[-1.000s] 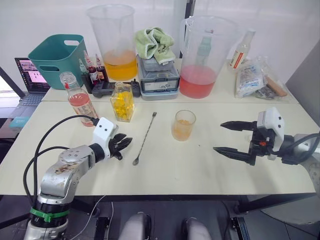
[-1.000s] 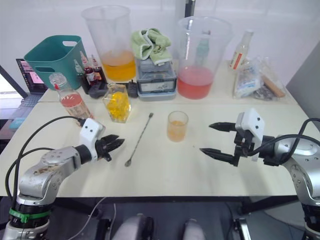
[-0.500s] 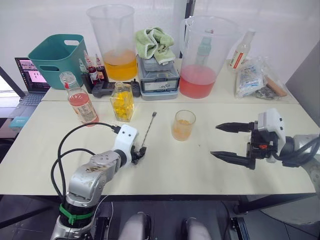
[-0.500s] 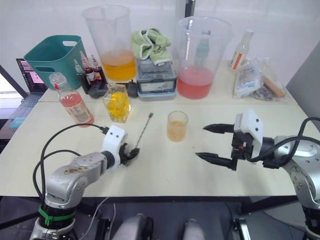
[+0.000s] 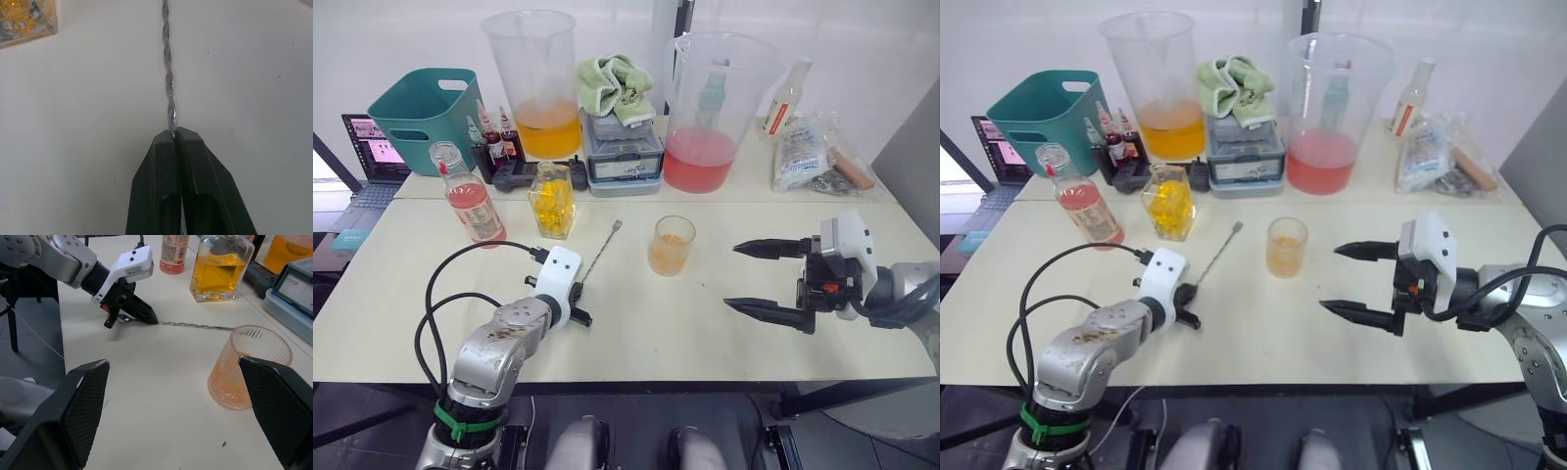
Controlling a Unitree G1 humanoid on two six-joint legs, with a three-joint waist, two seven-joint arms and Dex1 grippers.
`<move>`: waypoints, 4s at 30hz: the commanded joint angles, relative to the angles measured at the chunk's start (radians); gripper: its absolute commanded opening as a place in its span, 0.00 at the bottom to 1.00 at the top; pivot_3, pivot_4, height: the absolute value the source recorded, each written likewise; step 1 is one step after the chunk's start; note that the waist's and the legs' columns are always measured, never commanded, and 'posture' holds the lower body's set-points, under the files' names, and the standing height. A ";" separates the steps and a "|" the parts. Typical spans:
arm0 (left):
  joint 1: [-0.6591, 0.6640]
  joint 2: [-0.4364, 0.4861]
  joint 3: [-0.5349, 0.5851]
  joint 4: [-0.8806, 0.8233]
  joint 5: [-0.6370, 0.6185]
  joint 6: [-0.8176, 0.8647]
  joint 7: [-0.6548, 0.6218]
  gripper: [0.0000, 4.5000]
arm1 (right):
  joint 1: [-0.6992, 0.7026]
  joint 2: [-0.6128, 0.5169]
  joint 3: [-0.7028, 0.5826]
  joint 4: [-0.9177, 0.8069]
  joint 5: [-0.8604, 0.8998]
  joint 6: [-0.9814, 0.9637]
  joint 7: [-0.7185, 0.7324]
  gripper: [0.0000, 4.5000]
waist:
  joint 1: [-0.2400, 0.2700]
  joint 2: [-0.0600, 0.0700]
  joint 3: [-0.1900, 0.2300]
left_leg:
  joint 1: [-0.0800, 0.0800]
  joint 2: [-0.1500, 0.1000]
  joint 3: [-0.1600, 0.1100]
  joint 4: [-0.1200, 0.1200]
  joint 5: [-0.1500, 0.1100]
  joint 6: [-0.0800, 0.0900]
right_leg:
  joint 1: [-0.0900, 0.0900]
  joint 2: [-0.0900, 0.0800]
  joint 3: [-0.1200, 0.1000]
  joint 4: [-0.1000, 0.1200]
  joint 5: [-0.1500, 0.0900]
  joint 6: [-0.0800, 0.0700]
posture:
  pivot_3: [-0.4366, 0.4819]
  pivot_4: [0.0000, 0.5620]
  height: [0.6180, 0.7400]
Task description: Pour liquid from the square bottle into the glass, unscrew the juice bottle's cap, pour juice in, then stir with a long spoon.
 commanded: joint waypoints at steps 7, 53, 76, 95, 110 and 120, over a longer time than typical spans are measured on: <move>0.170 0.269 0.109 -0.098 -0.075 -0.241 -0.303 0.01 | -0.041 0.011 0.033 0.010 -0.014 -0.023 -0.002 1.00 | -0.003 0.000 0.000 | 0.000 0.001 0.000 -0.002 0.000 -0.001 | -0.002 -0.004 -0.001 0.000 -0.001 -0.003 | 0.48 0.27 0.97; 0.177 0.199 0.316 -0.069 -0.270 -0.351 -0.383 0.01 | -0.192 0.014 0.029 0.079 0.265 0.327 -0.053 1.00 | 0.001 -0.001 0.000 | 0.001 0.000 0.000 -0.002 -0.003 -0.006 | 0.000 -0.010 -0.003 0.000 -0.001 -0.002 | 0.48 0.27 0.97; -0.111 0.107 0.187 -0.188 -0.411 -0.293 -0.274 0.01 | -0.399 0.674 -0.059 0.177 0.597 0.420 -0.992 1.00 | -0.007 -0.002 0.000 | 0.000 -0.001 0.001 -0.003 0.001 -0.001 | -0.001 0.003 -0.001 0.002 0.001 0.000 | 0.48 0.27 0.97; -0.131 0.153 0.147 -0.179 -0.430 -0.286 -0.272 0.00 | -0.471 0.755 -0.014 0.226 0.793 0.290 -1.202 0.44 | -0.030 -0.001 0.000 | 0.000 0.000 0.000 -0.003 0.001 -0.002 | -0.001 0.006 -0.001 0.003 0.000 0.000 | 0.48 0.27 0.97; -0.114 0.188 0.173 -0.163 -0.433 -0.306 -0.294 0.00 | -0.465 0.702 -0.008 0.227 0.801 0.270 -1.201 0.01 | -0.030 -0.001 0.000 | 0.000 0.000 0.000 -0.003 0.001 -0.002 | -0.002 0.006 0.000 0.003 0.000 0.000 | 0.48 0.27 0.97; -0.045 0.255 0.340 -0.119 -0.493 -0.368 -0.389 0.58 | -0.687 0.497 -0.051 0.366 0.665 0.216 -0.958 0.00 | -0.032 0.001 0.001 | -0.001 0.000 0.000 -0.003 0.001 -0.002 | -0.003 0.006 0.000 0.002 0.000 0.000 | 0.48 0.27 0.97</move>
